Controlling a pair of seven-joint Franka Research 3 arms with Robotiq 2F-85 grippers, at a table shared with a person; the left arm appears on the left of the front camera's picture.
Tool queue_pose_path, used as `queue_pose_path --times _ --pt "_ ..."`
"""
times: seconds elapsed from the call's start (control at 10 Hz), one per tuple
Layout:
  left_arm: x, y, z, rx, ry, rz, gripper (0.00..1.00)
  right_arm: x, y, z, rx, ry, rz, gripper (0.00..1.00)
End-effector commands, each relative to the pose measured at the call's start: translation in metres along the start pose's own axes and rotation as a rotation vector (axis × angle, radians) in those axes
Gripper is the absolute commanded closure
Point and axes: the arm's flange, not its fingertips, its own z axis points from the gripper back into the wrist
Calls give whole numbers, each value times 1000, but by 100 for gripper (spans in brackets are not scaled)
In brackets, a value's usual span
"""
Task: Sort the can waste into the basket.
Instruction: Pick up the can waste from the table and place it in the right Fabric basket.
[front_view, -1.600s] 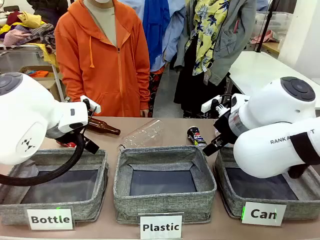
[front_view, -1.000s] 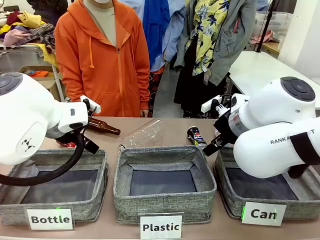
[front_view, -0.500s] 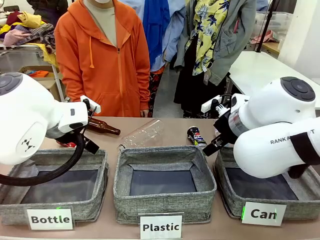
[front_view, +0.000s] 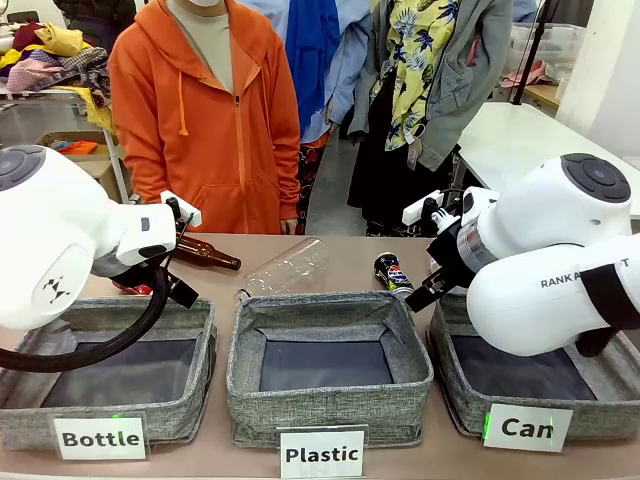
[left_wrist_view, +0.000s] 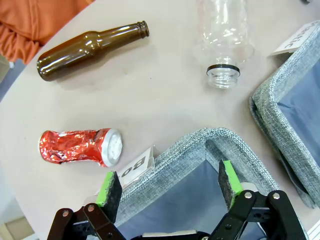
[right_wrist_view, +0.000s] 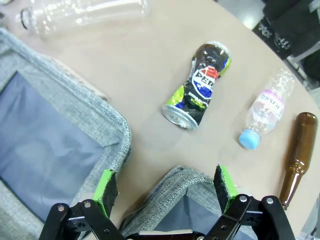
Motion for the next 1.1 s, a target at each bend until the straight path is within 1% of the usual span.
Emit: queue_pose_path --times 0.0,0.1,0.2,0.3,0.4,0.5,0.6,0.7,0.8,0.9,1.0 --pt "1 -6 23 -114 -78 -56 0 1 -2 33 61 -66 -1 0" --pt "4 -16 55 -239 -163 -86 0 3 -3 62 80 -105 -44 0" --pt "8 -25 82 -316 -189 -80 0 5 -5 86 87 -91 -152 0" --pt "4 -28 106 -439 -190 -86 0 0 -7 108 121 -75 -192 0" --pt "-7 -23 131 -563 -180 -76 0 -11 -9 130 216 -105 -199 0" --pt "-24 -10 151 -622 -195 -95 0 -31 -18 152 392 -189 -164 0" --pt "-50 15 166 -684 -238 -101 0 -61 -40 168 520 -288 -185 0" --pt "-80 41 173 -690 -292 -54 0 -91 -63 175 576 -364 -261 0" --pt "-114 73 175 -712 -356 51 0 -122 -85 173 636 -431 -361 0" --pt "-148 101 171 -746 -424 184 0 -150 -103 165 662 -470 -480 0" --pt "-171 112 164 -778 -524 313 0 -175 -120 152 688 -494 -596 0"
